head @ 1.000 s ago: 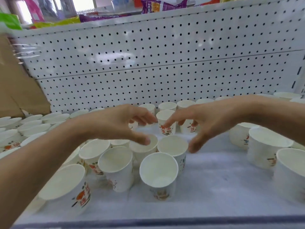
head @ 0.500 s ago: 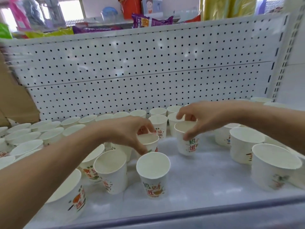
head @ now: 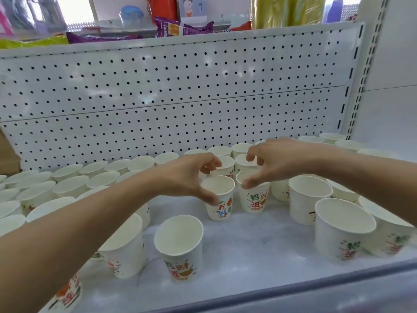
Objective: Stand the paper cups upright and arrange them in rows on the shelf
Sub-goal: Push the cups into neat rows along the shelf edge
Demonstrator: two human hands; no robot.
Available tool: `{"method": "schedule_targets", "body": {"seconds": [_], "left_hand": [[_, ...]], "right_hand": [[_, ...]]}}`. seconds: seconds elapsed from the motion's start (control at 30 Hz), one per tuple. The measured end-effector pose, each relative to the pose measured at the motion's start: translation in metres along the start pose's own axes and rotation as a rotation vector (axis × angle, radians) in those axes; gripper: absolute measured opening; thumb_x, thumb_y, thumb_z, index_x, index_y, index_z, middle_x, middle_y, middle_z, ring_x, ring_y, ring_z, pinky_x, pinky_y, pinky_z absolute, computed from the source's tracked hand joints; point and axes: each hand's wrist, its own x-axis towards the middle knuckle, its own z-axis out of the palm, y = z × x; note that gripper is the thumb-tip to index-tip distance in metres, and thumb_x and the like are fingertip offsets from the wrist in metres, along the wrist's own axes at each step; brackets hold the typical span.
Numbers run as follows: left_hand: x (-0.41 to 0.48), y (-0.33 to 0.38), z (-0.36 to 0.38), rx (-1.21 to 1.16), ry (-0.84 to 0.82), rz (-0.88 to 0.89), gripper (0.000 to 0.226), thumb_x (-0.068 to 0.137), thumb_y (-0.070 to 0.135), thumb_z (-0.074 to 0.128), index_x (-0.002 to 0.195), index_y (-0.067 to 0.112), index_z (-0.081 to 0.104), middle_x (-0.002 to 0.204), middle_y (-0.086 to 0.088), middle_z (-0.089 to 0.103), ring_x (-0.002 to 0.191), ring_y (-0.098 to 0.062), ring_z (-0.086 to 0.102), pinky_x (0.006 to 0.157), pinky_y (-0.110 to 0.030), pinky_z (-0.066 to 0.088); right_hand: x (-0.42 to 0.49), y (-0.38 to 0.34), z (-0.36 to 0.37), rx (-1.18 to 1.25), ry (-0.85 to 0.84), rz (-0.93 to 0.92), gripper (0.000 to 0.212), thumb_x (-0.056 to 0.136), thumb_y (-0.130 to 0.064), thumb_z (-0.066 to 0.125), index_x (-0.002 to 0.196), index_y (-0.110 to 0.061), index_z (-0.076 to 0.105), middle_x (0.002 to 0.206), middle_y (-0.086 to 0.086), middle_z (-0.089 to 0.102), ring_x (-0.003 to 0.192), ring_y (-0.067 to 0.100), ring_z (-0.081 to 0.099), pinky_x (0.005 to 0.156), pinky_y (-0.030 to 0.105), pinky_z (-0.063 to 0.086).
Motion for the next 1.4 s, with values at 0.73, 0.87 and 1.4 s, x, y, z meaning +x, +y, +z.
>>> {"method": "schedule_targets", "body": {"seconds": [0.73, 0.87, 1.4], "left_hand": [[0.012, 0.02, 0.007, -0.049, 0.111, -0.171, 0.054, 0.073, 0.039, 0.082, 0.12, 0.02, 0.064, 0.107, 0.01, 0.065, 0.097, -0.005, 0.061, 0.079, -0.016, 0.049], [-0.012, 0.031, -0.006, -0.059, 0.204, -0.186, 0.055, 0.075, 0.047, 0.076, 0.125, 0.026, 0.062, 0.117, 0.014, 0.064, 0.107, 0.001, 0.057, 0.098, -0.028, 0.047], [-0.196, 0.006, 0.034, 0.199, 0.595, -0.333, 0.036, 0.075, 0.051, 0.069, 0.105, 0.031, 0.07, 0.105, 0.016, 0.065, 0.101, -0.008, 0.054, 0.083, -0.024, 0.038]], "right_hand": [[0.003, 0.013, 0.008, 0.031, 0.005, -0.028, 0.063, 0.078, -0.066, 0.061, 0.125, -0.025, 0.05, 0.119, -0.005, 0.058, 0.104, 0.017, 0.052, 0.083, 0.033, 0.046], [-0.011, 0.001, -0.004, -0.02, 0.117, -0.113, 0.06, 0.082, -0.064, 0.056, 0.129, -0.028, 0.049, 0.129, -0.007, 0.05, 0.119, 0.015, 0.042, 0.085, 0.032, 0.038], [-0.063, -0.122, 0.037, 0.452, 0.105, -0.447, 0.069, 0.075, -0.07, 0.058, 0.136, -0.044, 0.037, 0.141, -0.018, 0.039, 0.129, 0.002, 0.034, 0.104, 0.031, 0.034]]}}
